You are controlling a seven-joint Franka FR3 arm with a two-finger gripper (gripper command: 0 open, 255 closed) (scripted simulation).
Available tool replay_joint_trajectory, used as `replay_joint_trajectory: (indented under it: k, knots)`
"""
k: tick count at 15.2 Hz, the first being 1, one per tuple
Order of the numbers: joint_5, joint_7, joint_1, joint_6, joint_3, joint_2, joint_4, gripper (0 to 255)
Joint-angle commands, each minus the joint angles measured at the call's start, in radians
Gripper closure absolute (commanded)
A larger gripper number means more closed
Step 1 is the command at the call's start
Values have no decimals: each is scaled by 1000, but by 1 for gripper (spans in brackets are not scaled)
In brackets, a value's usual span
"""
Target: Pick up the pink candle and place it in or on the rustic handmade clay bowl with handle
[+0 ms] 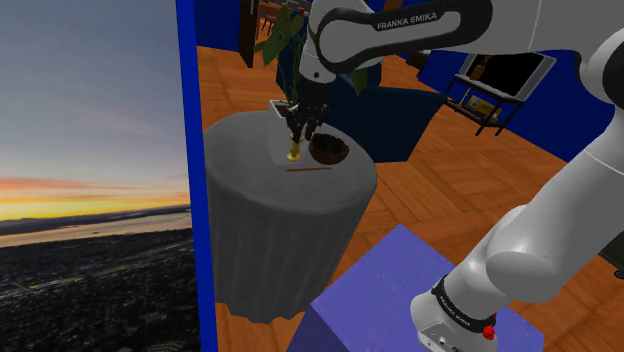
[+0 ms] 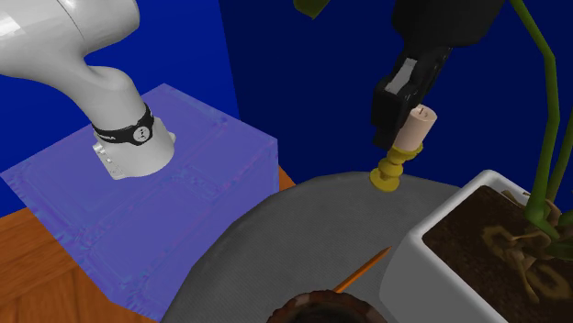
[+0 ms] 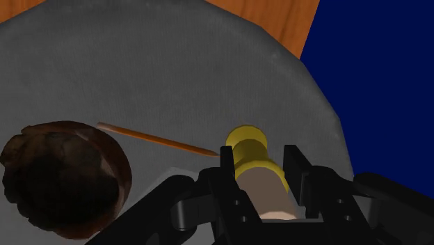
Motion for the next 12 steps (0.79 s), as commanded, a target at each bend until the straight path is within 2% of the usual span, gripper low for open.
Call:
replay_joint_trajectory:
  k: [1,12]
  knots:
    - [1,-2,-1,-29,-1,-5,23,255]
    - [7,-8,-1,-170,-2,-27,143,255]
